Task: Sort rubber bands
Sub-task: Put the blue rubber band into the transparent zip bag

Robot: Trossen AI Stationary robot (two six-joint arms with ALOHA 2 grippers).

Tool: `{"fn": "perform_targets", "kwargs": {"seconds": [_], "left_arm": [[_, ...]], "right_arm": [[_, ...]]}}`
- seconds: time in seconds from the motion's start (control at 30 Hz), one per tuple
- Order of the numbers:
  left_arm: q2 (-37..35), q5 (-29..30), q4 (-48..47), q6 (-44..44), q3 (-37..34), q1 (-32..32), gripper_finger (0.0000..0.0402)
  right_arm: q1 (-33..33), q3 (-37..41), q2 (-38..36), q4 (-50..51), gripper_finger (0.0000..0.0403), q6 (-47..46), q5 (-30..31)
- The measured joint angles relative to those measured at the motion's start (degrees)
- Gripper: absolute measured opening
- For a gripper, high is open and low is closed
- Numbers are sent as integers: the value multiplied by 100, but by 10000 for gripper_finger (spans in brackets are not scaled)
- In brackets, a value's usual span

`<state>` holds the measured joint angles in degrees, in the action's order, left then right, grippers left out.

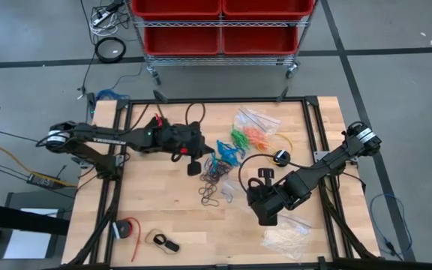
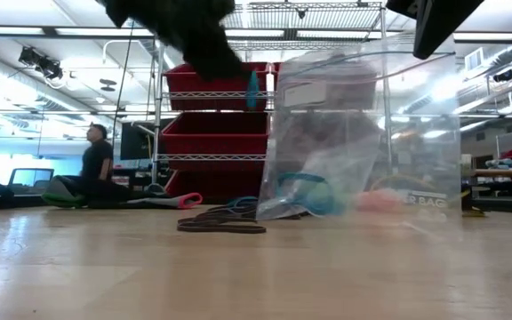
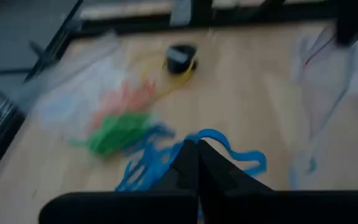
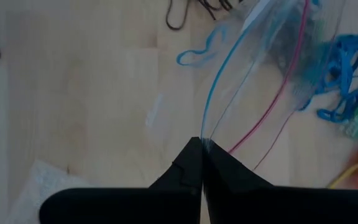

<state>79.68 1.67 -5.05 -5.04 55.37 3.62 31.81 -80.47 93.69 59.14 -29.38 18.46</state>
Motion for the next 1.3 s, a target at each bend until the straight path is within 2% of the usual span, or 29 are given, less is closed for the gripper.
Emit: {"fn": "perform_targets", "kwargs": {"seconds": [0.13,0.27,0.43,0.67,0.9,1.1,1.3], "left_arm": [[-42,-742,760,228,0,-244,0],[57,-883,1449,264,0,-603,0],[282,-290,1999,230,0,-892,0],[661,326,2248,262,0,-1022,0],[1013,489,2245,236,0,-1125,0],[1273,517,2129,247,0,-1279,0],[1355,514,1850,243,0,-1455,0]], "right_arm": [[0,0,0,-146,0,142,2],[-6,0,0,-240,0,304,13],[-66,0,0,-380,0,474,20],[-154,0,0,-406,0,706,16],[-267,0,59,-533,0,975,-16],[-356,0,487,-550,0,1226,-295],[-460,0,919,-506,0,1539,-295]]}}
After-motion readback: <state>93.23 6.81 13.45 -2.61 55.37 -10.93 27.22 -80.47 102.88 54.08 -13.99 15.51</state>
